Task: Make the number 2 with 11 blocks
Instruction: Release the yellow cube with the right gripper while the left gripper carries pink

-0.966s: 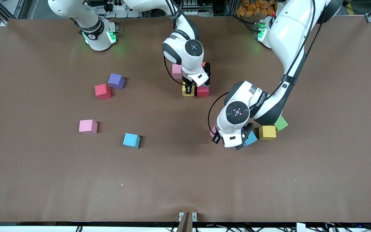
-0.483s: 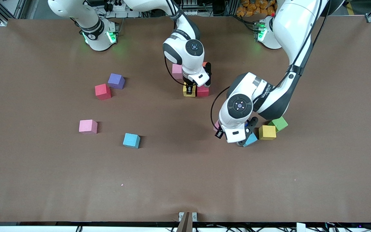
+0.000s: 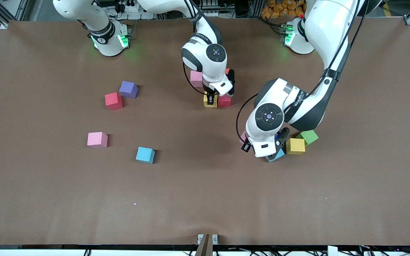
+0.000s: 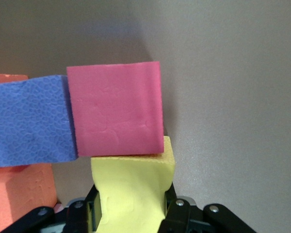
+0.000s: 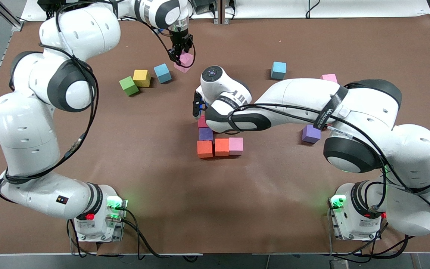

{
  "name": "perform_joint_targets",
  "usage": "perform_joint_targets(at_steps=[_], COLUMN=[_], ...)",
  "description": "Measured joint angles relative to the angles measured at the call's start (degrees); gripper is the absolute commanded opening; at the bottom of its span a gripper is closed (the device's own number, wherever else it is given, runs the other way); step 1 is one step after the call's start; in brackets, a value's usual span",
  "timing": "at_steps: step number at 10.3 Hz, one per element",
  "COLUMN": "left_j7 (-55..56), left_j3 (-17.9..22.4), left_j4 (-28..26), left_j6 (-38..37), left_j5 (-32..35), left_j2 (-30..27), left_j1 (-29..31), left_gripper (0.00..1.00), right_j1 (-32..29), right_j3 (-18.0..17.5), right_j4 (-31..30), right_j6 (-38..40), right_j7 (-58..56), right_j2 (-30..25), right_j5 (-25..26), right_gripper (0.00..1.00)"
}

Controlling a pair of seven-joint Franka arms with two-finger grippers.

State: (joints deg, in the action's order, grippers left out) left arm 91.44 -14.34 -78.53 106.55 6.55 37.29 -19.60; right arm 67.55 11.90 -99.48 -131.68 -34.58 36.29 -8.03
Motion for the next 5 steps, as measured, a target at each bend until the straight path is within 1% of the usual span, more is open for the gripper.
perform_joint_targets(at_steps=[1,2,3,5], left_j7=[0.0,0.0,0.0,0.0], left_j3=[0.0,0.0,0.0,-0.1], left_j4=[0.0,0.0,0.0,-0.1], left_j6=[-0.4,-0.8,-1.2,-1.7], left_j5=[0.0,0.0,0.0,0.0], left_j2=[-0.1,-0.2,-0.4,-0.6], left_j1=[0.0,0.0,0.0,0.0], left_gripper=[0.56,0.56,0.56,0.55], right_j1=[0.0,0.0,0.0,0.0], right_j3=[0.0,0.0,0.0,0.0], right_j4=[0.0,0.0,0.0,0.1], right_j6=[0.0,0.0,0.1,0.1], right_j7=[0.0,0.0,0.1,0.5], right_j2=[0.0,0.0,0.0,0.0], right_j5=[0.0,0.0,0.0,0.0], right_gripper=[0.0,0.48,0.99,1.0])
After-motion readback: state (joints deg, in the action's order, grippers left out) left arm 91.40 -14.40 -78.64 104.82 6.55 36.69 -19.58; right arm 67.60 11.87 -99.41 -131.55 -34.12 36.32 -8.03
